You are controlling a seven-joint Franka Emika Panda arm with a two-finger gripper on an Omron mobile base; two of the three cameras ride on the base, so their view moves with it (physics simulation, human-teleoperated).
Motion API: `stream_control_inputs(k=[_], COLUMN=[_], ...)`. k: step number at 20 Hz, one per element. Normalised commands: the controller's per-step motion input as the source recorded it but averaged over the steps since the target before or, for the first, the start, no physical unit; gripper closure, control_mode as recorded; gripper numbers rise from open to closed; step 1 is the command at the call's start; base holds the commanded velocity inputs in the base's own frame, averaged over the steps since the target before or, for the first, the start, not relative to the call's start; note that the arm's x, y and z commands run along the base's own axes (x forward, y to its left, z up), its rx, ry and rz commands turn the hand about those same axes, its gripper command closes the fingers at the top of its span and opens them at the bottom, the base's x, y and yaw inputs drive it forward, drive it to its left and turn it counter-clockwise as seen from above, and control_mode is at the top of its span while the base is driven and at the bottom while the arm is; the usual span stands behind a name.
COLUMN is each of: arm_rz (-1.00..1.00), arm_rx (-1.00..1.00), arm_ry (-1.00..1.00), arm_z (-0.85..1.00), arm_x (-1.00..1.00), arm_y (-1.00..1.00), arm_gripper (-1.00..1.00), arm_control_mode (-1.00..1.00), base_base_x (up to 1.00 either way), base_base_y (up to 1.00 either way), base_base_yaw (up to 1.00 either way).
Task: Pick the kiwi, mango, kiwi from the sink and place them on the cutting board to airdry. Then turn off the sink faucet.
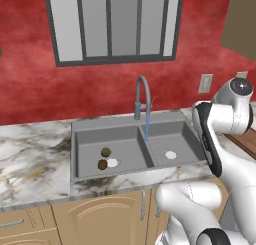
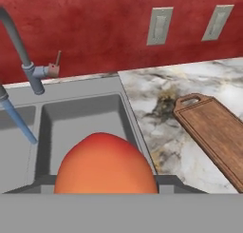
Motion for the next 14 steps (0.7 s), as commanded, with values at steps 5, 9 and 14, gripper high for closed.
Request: stream_control_inputs(k=[5, 9, 14], arm_rz=[-0.05, -0.02, 0.00], arm_rx=[0.03, 0.05, 0.04], arm_ry=[-0.01, 0.00, 0.00], arm_z=[0.01, 0.02, 0.04], arm_x=[-0.38, -0.34, -0.26], arm_y=[-0.19, -0.20, -0.29], arm_gripper=[1.00, 1.00, 1.00], arm_control_mode=[-1.00, -1.00, -1.00], base_base_x=[0.00, 0.00, 0.00], base_base_y=[0.00, 0.00, 0.00], base_base_yaw=[0.00, 0.00, 0.00])
